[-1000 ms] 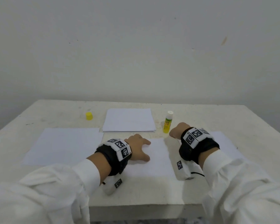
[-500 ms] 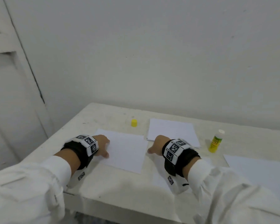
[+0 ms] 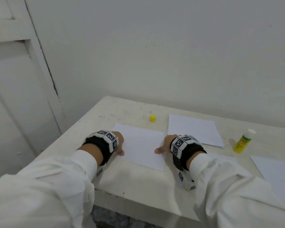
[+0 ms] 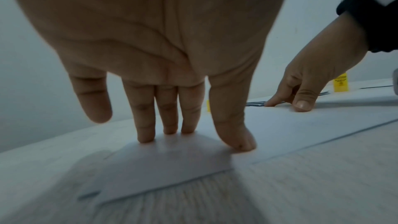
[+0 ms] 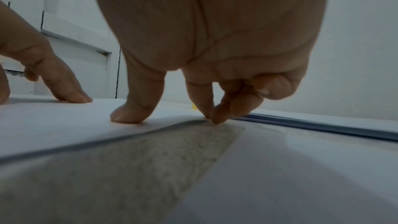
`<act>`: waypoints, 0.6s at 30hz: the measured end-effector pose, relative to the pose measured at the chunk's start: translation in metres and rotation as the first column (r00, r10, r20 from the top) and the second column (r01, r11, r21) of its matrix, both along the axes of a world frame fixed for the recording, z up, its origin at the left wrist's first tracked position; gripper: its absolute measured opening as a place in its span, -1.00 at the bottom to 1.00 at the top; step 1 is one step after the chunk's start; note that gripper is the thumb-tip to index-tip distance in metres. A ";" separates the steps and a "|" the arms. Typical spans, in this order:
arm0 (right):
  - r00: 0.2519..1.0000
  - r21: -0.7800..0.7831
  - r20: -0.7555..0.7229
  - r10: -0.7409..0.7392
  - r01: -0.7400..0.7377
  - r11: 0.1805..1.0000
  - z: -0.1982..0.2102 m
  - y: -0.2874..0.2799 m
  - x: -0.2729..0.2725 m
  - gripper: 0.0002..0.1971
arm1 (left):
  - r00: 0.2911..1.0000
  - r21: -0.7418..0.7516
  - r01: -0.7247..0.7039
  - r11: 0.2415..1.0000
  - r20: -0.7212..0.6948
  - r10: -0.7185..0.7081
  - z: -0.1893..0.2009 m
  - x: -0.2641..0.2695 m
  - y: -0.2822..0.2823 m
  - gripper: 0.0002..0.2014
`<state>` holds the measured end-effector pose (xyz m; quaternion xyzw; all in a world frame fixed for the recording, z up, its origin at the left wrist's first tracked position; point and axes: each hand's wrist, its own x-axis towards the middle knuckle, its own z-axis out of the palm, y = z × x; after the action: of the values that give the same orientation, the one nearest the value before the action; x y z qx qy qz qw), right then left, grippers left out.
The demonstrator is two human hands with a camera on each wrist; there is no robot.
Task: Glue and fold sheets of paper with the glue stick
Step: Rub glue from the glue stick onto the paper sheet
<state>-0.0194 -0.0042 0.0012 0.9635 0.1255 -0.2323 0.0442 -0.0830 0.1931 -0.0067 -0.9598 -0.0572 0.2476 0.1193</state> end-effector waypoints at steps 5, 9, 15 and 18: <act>0.997 -0.026 0.067 0.031 -0.029 0.999 0.002 0.006 -0.004 -0.37 | 1.000 0.014 0.014 1.000 0.001 -0.014 -0.002 0.000 0.002 -0.40; 0.994 0.176 0.101 -0.049 0.031 0.984 0.005 0.009 -0.007 -0.43 | 1.000 -0.005 0.008 1.000 0.015 -0.007 -0.003 0.000 0.004 -0.38; 0.928 0.555 -0.237 -0.287 0.371 0.744 0.015 -0.001 -0.018 -0.74 | 0.999 -0.036 -0.009 0.999 0.041 0.010 -0.005 0.002 0.006 -0.33; 0.866 0.634 -0.302 -0.398 0.495 0.594 0.009 -0.006 -0.024 -0.75 | 0.998 -0.067 -0.026 0.997 0.060 0.030 -0.005 0.001 0.006 -0.33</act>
<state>-0.0434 -0.0102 0.0099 0.8910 -0.0401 -0.2331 -0.3875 -0.0820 0.1987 -0.0113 -0.9694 -0.0661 0.2215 0.0821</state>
